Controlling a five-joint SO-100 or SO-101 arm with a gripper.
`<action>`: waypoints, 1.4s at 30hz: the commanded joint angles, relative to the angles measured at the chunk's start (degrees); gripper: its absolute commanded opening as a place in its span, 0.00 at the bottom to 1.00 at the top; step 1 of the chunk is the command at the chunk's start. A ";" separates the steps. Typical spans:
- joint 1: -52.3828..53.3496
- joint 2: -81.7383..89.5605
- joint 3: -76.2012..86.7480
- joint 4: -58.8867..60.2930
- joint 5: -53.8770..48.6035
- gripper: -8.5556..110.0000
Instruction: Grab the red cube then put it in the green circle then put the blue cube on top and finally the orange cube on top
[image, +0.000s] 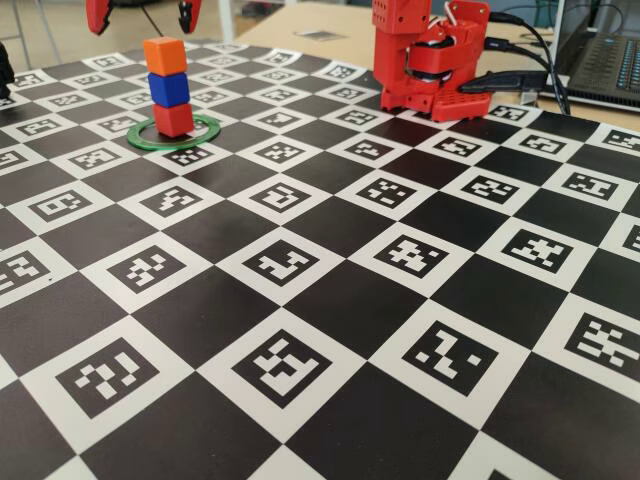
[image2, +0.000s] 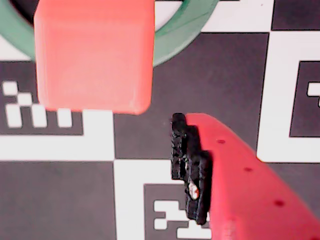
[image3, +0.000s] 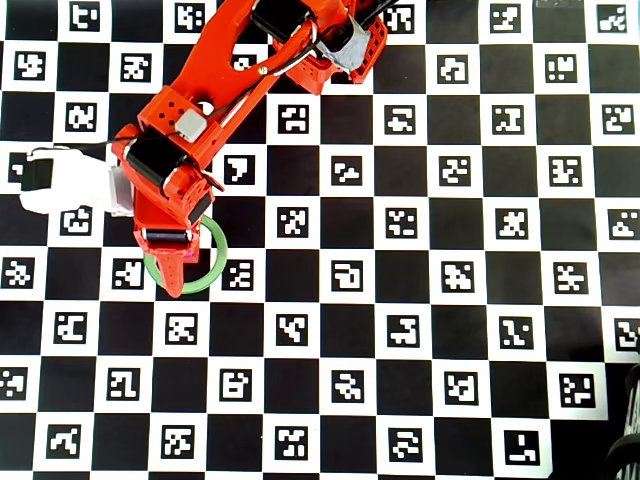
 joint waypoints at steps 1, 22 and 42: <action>-0.35 8.79 -5.10 2.37 1.14 0.49; -23.03 37.35 29.09 -19.69 25.58 0.14; -34.45 64.86 70.66 -39.37 -3.87 0.02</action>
